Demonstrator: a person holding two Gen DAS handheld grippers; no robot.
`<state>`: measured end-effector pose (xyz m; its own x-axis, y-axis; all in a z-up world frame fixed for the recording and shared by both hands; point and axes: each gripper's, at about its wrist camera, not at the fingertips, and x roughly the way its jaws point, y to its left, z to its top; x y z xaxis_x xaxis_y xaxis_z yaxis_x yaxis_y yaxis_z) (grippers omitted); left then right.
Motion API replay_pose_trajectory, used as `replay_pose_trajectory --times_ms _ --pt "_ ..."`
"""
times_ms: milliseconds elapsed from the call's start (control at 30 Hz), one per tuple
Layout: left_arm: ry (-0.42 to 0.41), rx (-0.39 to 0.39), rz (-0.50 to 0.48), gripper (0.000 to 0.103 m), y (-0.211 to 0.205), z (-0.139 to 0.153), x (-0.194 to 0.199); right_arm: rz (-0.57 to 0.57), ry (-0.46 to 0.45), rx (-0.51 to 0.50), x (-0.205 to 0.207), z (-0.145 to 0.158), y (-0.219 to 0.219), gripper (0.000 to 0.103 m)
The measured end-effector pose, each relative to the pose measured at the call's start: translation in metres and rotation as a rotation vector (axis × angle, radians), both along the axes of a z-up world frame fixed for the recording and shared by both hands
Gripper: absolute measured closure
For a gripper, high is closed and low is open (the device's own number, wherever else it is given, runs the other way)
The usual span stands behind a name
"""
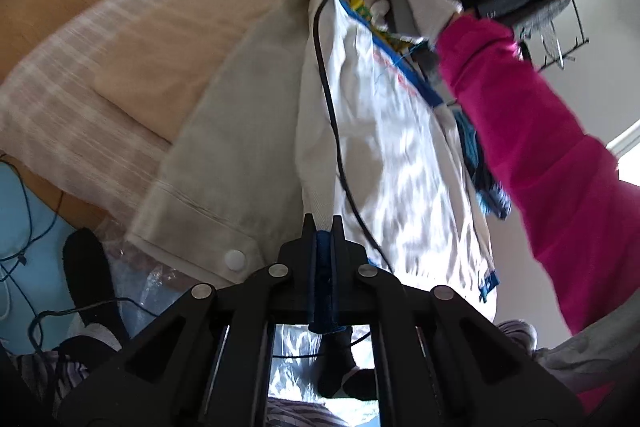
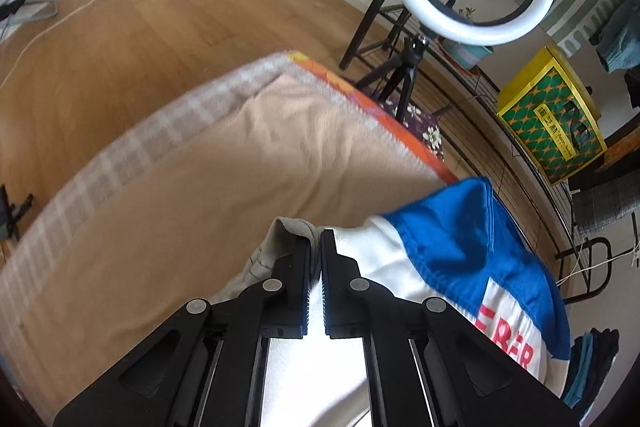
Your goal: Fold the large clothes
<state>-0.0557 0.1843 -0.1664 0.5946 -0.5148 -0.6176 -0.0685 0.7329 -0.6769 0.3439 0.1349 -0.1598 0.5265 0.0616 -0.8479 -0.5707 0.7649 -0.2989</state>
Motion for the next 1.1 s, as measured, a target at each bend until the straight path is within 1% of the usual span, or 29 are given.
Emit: replay_pose_trajectory --times_ms 67,100,133,200,233,333,467,533,567,600,633,667,700,733,800,900,933,1033,1100 --pt "-0.012 0.031 0.031 0.101 0.006 0.005 -0.001 -0.009 0.001 0.017 0.007 -0.002 0.008 0.1" --pt "-0.002 0.063 0.053 0.101 0.009 0.003 0.0 -0.011 0.003 0.022 0.009 -0.005 0.012 0.1" --pt "0.019 0.077 0.062 0.101 0.009 -0.002 0.002 -0.016 0.006 0.021 0.013 -0.012 0.016 0.1" --pt "0.085 0.059 0.084 0.101 0.013 -0.02 0.005 -0.022 0.022 0.008 0.016 -0.029 0.023 0.1" --pt "0.101 0.061 0.087 0.101 0.012 -0.026 0.005 -0.022 0.03 -0.002 0.017 -0.039 0.026 0.1" --pt "0.125 0.099 0.096 0.101 0.009 -0.033 0.007 -0.025 0.034 -0.02 0.019 -0.06 0.033 0.1" --pt "0.155 0.148 0.105 0.1 0.007 -0.04 0.01 -0.043 0.035 0.004 0.019 -0.068 0.033 0.099" --pt "0.169 0.137 0.116 0.099 0.014 -0.045 0.006 -0.031 0.033 0.009 0.018 -0.066 0.032 0.097" --pt "0.17 0.133 0.115 0.099 0.016 -0.044 0.006 -0.033 0.032 0.019 0.016 -0.061 0.029 0.096" --pt "0.169 0.133 0.114 0.099 0.016 -0.044 0.004 -0.032 0.036 0.037 0.014 -0.055 0.027 0.092" --pt "0.166 0.132 0.116 0.099 0.019 -0.044 0.004 -0.025 0.037 0.073 0.01 -0.042 0.02 0.087" --pt "0.165 0.132 0.117 0.098 0.023 -0.043 0.002 -0.02 0.031 0.096 0.007 -0.034 0.016 0.077" --pt "0.162 0.137 0.12 0.095 0.026 -0.042 0.001 -0.014 0.015 0.124 0.002 -0.021 0.011 0.076" --pt "0.157 0.142 0.128 0.093 0.028 -0.04 0.001 -0.011 0.007 0.155 -0.004 -0.006 0.002 0.076" --pt "0.143 0.136 0.149 0.092 0.034 -0.035 -0.003 0.004 0.026 0.244 -0.019 0.025 -0.018 0.076" --pt "0.122 0.116 0.186 0.092 0.048 -0.028 -0.008 0.022 0.038 0.354 -0.052 0.066 -0.052 0.076" --pt "0.117 0.108 0.195 0.092 0.052 -0.026 -0.01 0.03 0.049 0.394 -0.069 0.081 -0.068 0.076" --pt "0.111 0.07 0.213 0.092 0.063 -0.024 -0.015 0.068 0.057 0.426 -0.119 0.105 -0.101 0.076" --pt "0.105 0.061 0.202 0.092 0.063 -0.024 -0.015 0.105 0.065 0.432 -0.151 0.113 -0.118 0.076"
